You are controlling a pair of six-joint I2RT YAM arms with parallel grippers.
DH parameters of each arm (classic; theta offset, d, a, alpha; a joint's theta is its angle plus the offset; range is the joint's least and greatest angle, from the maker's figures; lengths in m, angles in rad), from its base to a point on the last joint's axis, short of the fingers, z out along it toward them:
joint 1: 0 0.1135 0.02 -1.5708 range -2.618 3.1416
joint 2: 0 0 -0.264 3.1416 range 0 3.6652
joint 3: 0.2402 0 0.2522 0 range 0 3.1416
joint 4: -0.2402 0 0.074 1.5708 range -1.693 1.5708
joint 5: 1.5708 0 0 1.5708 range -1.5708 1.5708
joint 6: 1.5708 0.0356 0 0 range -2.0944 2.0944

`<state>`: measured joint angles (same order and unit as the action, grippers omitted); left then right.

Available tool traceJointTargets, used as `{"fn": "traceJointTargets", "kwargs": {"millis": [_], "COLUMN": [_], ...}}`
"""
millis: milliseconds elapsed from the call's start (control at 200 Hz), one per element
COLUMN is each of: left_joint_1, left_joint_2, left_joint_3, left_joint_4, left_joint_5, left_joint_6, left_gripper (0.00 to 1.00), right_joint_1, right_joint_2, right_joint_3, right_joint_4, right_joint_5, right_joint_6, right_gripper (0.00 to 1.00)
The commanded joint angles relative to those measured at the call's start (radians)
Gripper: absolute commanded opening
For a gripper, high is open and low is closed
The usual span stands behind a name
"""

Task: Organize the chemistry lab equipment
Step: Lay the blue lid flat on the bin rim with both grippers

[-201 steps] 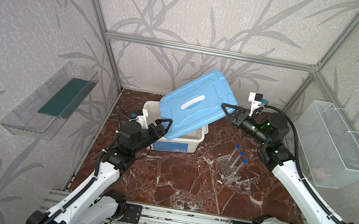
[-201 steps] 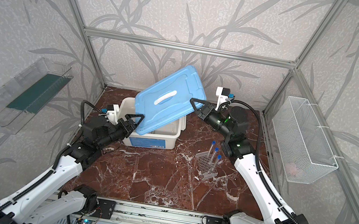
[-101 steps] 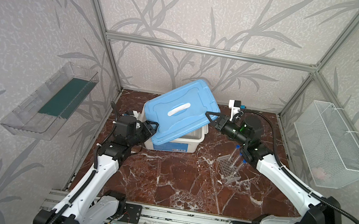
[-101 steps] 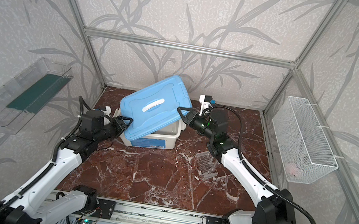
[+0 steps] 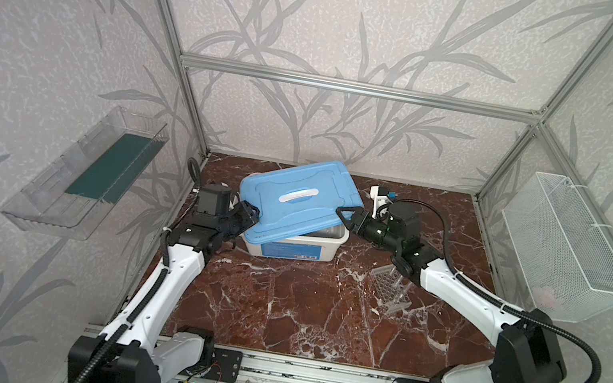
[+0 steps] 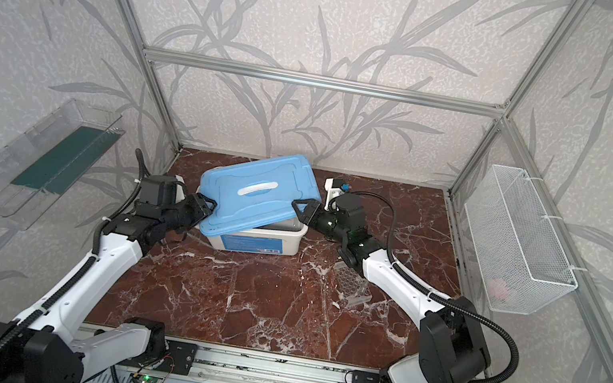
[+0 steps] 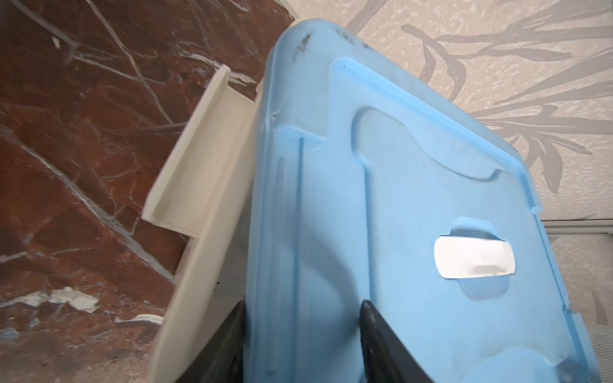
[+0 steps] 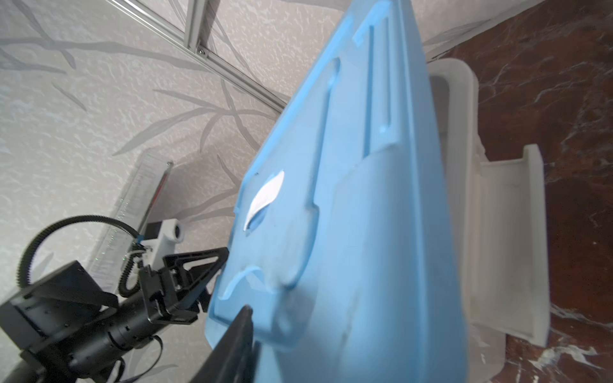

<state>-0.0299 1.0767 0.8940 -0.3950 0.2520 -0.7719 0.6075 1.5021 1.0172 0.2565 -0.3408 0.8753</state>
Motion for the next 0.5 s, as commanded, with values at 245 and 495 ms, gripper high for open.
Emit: {"fn": "traceJointTargets", "kwargs": {"millis": [245,495], "left_joint_1": [0.023,0.036], "left_joint_2": [0.049,0.089], "left_joint_3": [0.101,0.149], "left_joint_4": [-0.011,-0.029], "left_joint_5": [0.02,-0.004], "left_joint_6": [0.076,0.088], "left_gripper": [0.59,0.62], "right_joint_1": [0.084,0.085], "right_joint_2": [-0.004,-0.008], "right_joint_3": [0.025,0.062], "right_joint_4": [-0.284,-0.405], "right_joint_5": [0.054,0.079], "right_joint_6": [-0.178,-0.203], "right_gripper": [0.62,0.7]}}
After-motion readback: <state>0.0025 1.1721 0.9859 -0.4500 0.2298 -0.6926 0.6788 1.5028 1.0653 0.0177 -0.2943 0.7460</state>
